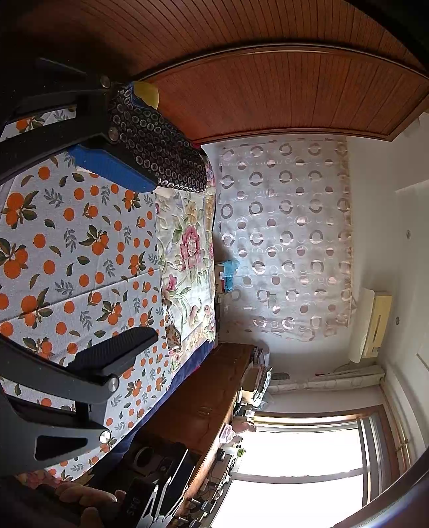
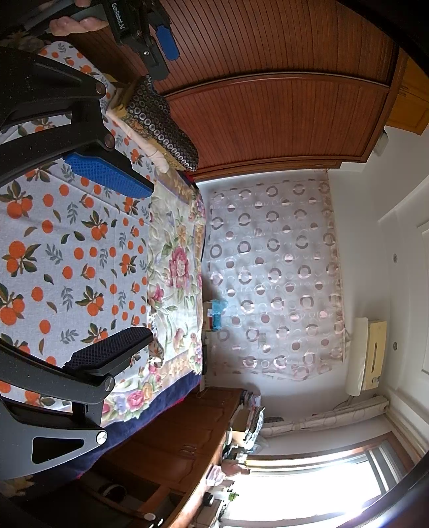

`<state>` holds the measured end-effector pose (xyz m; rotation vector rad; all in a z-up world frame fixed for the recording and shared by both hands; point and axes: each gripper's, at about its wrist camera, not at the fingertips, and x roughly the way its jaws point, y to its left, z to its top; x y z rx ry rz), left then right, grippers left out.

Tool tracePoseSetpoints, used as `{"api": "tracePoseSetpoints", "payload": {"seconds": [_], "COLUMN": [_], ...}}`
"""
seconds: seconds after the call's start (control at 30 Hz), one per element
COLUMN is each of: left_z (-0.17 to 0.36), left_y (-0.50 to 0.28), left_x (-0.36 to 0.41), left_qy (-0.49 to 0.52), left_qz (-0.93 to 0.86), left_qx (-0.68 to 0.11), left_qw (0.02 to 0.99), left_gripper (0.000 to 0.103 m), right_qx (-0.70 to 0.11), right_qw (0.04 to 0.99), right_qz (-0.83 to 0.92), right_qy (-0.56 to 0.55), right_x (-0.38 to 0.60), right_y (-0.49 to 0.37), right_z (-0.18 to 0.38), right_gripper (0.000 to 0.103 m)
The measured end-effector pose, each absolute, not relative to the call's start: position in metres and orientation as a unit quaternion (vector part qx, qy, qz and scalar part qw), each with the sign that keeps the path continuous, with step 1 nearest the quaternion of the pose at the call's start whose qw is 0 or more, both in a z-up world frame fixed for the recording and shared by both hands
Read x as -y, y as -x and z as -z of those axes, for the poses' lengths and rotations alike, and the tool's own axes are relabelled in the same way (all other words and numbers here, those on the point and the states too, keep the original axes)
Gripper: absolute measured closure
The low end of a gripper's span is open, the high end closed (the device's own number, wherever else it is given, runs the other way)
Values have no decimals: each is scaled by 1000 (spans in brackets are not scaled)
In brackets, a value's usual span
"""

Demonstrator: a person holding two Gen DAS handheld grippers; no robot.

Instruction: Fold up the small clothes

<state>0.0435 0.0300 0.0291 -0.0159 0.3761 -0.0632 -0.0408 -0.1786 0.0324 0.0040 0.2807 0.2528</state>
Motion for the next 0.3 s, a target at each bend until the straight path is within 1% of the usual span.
{"api": "tracePoseSetpoints", "payload": {"seconds": [0.3], "left_z": [-28], "left_y": [-44], "left_x": [-30], "left_qy": [8], "left_qz": [32], "left_qx": [-186], "left_qw": [982], "left_gripper": [19], "right_qx": [-140], "right_qw": [982], "right_qz": [-124], "right_qy": [-3], "right_x": [177], "right_y": [42], "right_z": [-32], "right_gripper": [21]}}
